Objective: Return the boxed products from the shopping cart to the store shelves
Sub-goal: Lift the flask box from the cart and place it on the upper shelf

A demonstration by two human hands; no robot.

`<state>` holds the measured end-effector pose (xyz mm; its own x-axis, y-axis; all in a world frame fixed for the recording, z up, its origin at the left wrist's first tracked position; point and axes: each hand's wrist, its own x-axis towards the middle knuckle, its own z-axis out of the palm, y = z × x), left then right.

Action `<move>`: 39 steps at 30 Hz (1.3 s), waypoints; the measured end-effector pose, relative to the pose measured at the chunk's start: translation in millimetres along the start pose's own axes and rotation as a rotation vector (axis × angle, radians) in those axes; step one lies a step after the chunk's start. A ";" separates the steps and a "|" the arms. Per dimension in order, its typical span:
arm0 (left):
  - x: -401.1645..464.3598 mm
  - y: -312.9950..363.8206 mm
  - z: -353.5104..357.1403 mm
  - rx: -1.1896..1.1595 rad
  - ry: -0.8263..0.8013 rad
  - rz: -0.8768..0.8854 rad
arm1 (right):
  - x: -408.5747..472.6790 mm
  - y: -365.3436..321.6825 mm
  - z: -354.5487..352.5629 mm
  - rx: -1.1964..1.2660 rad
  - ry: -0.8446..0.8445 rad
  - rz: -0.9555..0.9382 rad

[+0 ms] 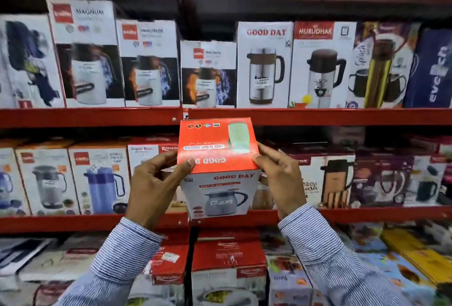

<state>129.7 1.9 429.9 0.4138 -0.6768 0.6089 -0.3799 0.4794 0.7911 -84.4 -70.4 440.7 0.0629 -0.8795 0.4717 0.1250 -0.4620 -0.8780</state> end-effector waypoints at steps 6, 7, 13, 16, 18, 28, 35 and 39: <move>18.2 -39.6 3.3 -0.092 -0.103 -0.019 | 15.0 27.5 11.4 0.016 -0.036 0.033; 20.0 -44.2 4.9 -0.106 -0.115 -0.020 | 18.0 33.6 13.4 0.020 -0.042 0.050; 37.1 -78.9 10.9 -0.104 -0.144 -0.049 | 37.2 63.4 23.7 0.007 -0.067 0.100; 43.9 -90.7 15.1 -0.093 -0.156 -0.060 | 46.0 74.6 26.3 -0.038 -0.083 0.107; 50.4 -97.6 16.4 -0.065 -0.171 -0.063 | 52.5 81.1 27.6 -0.075 -0.104 0.103; 81.7 -95.2 41.0 0.112 0.109 -0.118 | 89.8 89.1 32.6 -0.312 -0.106 -0.016; 88.6 -92.6 57.0 0.338 0.217 -0.034 | 109.5 83.7 41.6 -0.534 0.032 -0.102; 81.7 -99.3 66.7 0.336 0.156 -0.073 | 121.5 82.8 44.1 -0.629 0.000 -0.090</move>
<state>146.1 -138.3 397.2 0.5608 -0.5972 0.5734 -0.5841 0.2055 0.7853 -22.7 -210.4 428.9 0.0790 -0.8339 0.5463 -0.4758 -0.5131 -0.7144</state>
